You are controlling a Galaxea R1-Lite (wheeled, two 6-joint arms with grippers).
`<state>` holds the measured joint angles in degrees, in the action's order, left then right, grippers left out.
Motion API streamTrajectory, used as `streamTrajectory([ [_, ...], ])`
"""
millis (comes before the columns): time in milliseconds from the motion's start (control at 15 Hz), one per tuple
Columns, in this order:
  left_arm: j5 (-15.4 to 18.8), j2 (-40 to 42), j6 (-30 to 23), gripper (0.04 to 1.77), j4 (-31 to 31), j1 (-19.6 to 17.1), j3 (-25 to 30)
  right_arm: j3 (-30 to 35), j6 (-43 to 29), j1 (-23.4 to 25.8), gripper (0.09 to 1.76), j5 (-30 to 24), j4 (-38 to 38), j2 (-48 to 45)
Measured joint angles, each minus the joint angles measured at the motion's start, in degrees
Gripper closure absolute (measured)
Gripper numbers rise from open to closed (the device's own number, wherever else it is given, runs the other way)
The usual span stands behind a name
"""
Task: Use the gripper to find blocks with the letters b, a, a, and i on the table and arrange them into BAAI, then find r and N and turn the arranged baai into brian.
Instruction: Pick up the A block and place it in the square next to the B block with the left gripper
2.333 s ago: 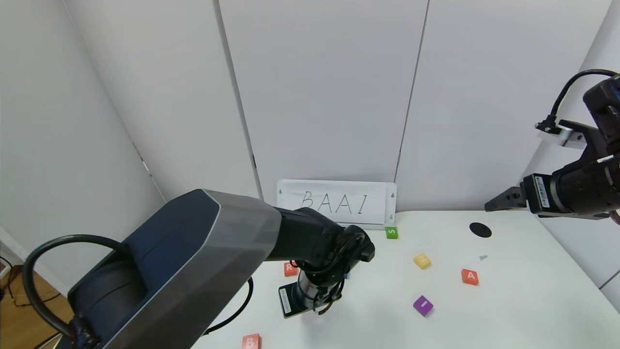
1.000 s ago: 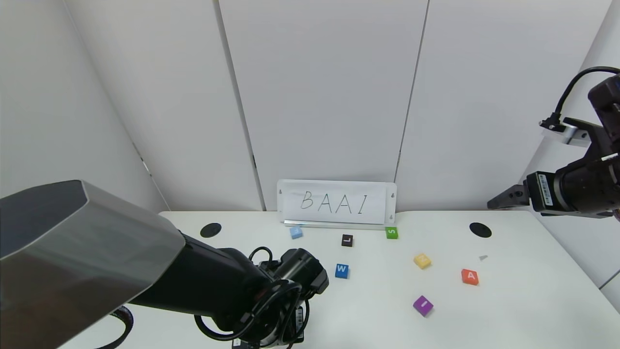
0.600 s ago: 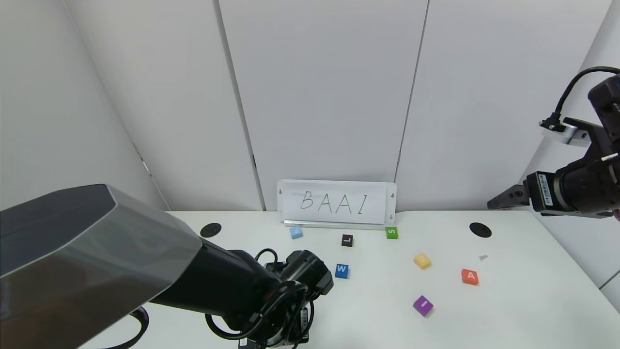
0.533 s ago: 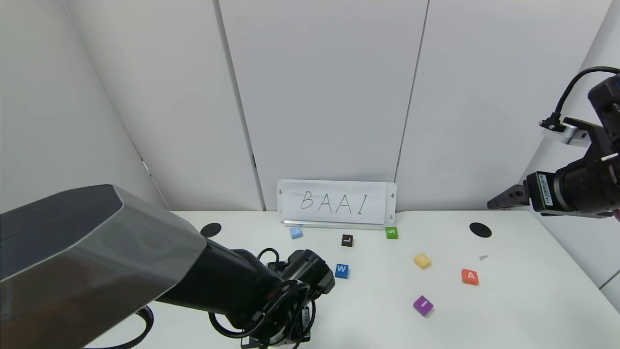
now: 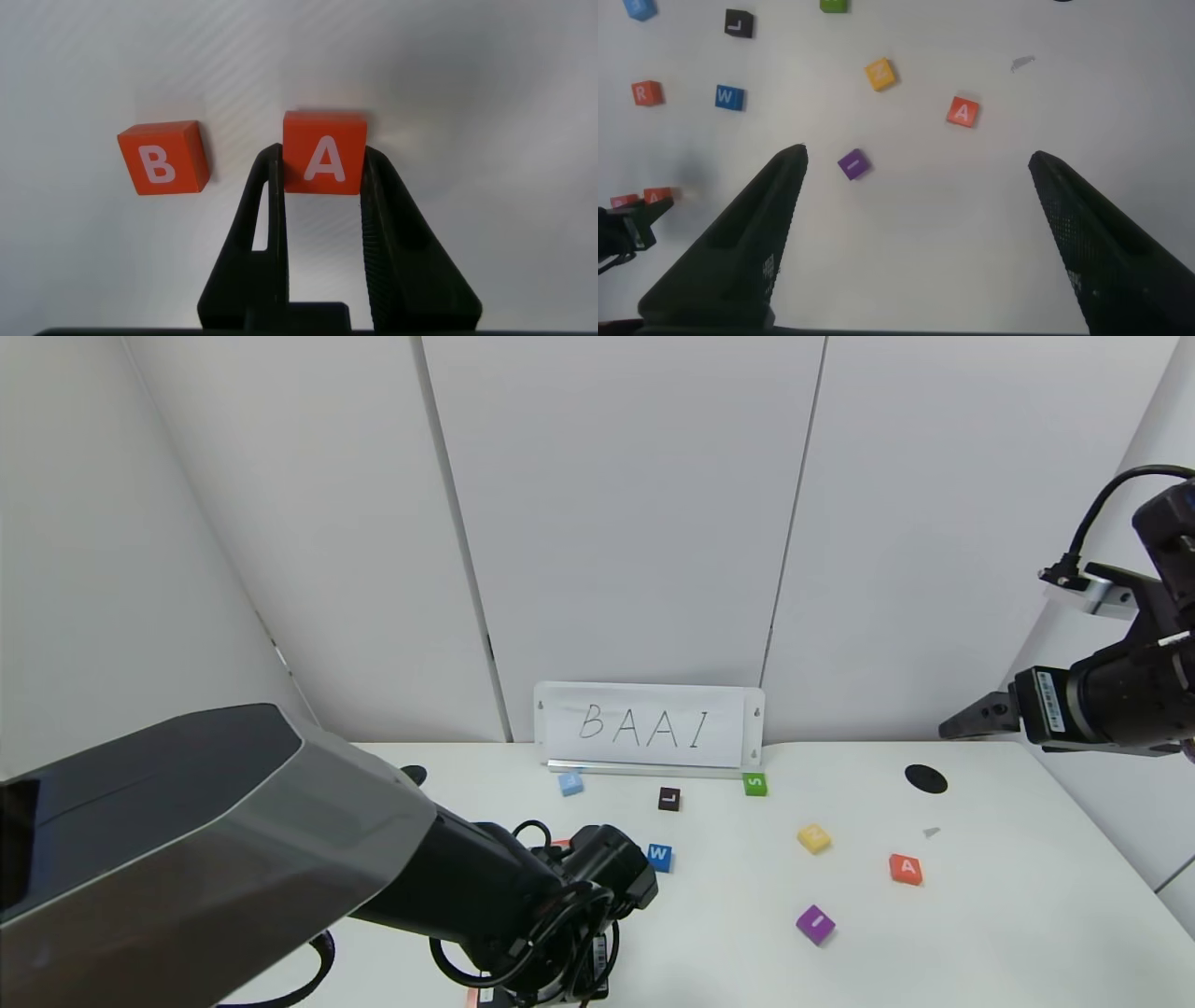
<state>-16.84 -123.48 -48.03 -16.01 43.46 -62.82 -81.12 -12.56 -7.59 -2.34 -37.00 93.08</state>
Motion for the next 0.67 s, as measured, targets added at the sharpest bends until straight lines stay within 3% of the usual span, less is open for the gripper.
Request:
streamTrajectory([
  [667,0.1,-0.4,-0.5,1.30,-0.3,0.8,-0.2,0.0,0.0,0.1,0.14,0.0,0.0,0.0],
])
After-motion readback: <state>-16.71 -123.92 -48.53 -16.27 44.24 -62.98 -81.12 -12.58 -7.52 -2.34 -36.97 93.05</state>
